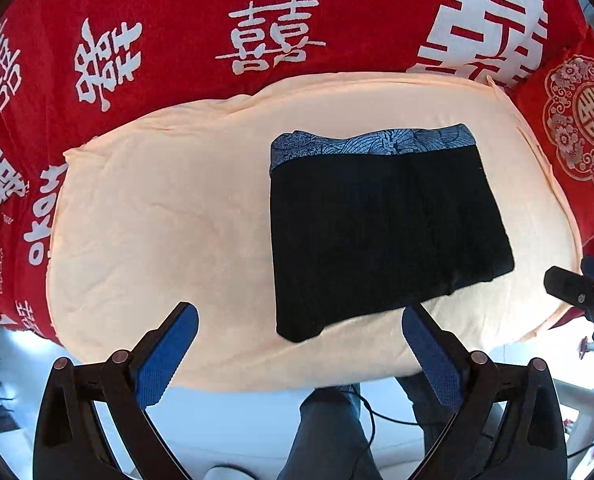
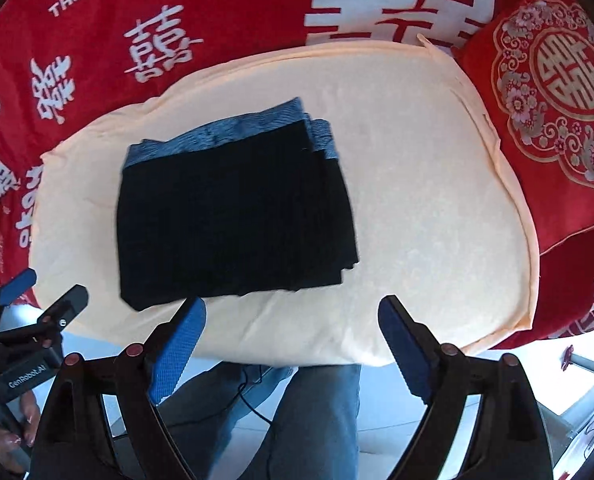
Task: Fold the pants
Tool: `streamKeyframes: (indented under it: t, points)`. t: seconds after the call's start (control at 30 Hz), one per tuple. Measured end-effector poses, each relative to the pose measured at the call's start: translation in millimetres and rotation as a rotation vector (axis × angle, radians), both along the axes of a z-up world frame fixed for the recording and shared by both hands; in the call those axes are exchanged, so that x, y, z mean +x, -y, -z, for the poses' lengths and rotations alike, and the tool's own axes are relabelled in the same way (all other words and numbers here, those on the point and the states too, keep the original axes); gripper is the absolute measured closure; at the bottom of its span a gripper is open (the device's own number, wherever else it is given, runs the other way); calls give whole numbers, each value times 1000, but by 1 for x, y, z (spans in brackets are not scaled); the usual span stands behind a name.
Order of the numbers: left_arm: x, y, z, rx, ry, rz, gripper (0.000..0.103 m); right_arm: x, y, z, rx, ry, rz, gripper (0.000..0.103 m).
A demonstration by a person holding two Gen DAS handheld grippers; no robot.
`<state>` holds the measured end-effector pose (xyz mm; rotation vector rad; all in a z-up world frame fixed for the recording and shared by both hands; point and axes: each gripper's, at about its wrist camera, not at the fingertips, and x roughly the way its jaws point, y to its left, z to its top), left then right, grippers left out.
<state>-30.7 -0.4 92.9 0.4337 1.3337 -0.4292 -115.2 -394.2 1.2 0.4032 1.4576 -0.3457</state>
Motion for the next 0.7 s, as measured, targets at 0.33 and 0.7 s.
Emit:
streamKeyframes:
  t: [0.33,0.7]
  points:
    - [-2,-5,-17,12,-6,-22,1,9,-26,-22,-28,-19,-15,13]
    - [-2,-3,-22,8,-3,-32,1,21,-33,-26,-47,-47,-54,13]
